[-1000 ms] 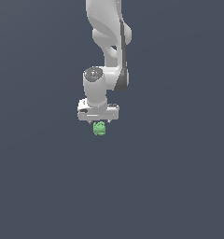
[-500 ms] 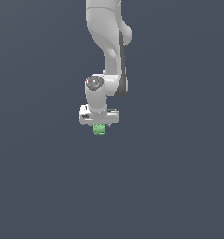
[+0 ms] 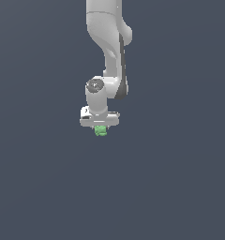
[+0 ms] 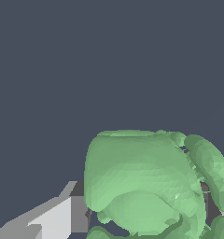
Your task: Pick up the object and move it to a goal position.
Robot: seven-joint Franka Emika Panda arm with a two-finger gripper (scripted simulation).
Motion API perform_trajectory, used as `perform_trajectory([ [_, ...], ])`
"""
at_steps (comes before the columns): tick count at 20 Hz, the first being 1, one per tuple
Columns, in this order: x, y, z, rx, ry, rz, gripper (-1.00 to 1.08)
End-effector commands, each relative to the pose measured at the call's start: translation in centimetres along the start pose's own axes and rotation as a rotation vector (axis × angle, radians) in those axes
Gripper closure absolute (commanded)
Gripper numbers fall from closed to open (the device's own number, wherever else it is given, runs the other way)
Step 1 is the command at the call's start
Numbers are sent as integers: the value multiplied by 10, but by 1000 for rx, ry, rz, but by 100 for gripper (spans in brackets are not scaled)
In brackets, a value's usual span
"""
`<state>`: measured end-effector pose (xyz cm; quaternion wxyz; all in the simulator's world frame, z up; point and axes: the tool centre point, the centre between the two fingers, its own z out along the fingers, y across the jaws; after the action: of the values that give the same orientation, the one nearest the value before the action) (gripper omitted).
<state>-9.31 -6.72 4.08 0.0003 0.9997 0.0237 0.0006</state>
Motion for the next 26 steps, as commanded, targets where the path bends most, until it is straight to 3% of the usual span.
perform_trajectory([
  [1, 0, -1, 1, 1, -1, -2, 108],
  [14, 3, -6, -18, 0, -1, -2, 108],
  [26, 21, -33, -108, 0, -1, -2, 108],
])
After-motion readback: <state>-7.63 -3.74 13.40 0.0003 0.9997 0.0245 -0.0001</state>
